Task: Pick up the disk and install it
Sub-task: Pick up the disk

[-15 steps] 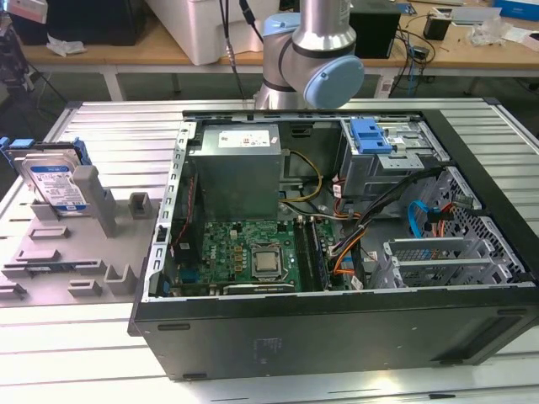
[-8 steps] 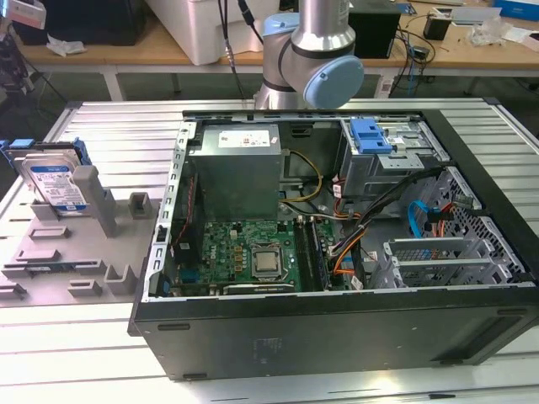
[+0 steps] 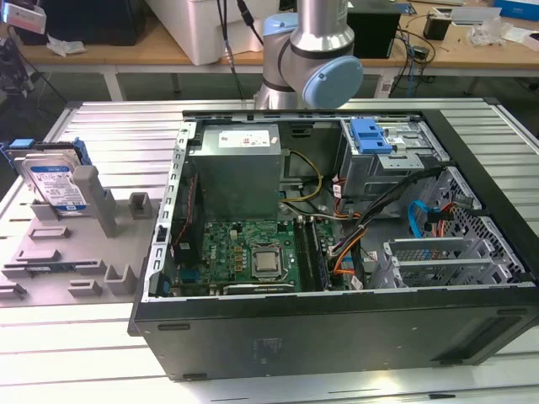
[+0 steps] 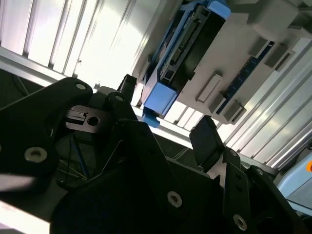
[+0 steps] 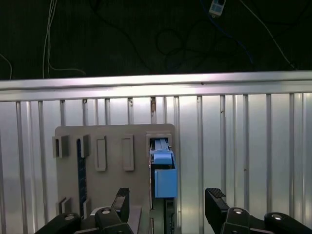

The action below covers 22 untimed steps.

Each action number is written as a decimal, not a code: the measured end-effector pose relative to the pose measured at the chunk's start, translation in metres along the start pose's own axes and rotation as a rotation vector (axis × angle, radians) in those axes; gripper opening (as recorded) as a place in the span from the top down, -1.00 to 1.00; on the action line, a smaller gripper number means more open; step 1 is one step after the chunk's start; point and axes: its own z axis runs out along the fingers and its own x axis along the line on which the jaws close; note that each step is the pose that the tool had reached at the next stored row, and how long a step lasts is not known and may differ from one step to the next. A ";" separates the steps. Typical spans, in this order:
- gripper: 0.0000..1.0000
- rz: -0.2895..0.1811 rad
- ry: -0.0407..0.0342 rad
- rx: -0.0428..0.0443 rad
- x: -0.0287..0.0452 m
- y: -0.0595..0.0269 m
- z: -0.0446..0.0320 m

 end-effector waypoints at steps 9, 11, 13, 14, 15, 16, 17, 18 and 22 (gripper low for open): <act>-0.44 0.000 0.0001 -0.0001 -0.0005 0.0042 0.0160; -0.44 0.000 0.0001 -0.0001 -0.0005 0.0051 0.0182; -0.44 0.000 0.0001 -0.0002 -0.0006 0.0060 0.0206; -0.44 0.000 0.0001 0.0000 -0.0006 0.0061 0.0216; -0.44 0.000 0.0001 -0.0001 -0.0006 0.0061 0.0224; -0.44 -0.001 0.0001 -0.0002 -0.0007 0.0061 0.0229; -0.44 -0.003 0.0001 -0.0002 -0.0007 0.0062 0.0233; -0.44 -0.023 -0.0005 0.0008 -0.0007 0.0062 0.0250; -0.44 -0.037 -0.0008 0.0012 -0.0008 0.0063 0.0276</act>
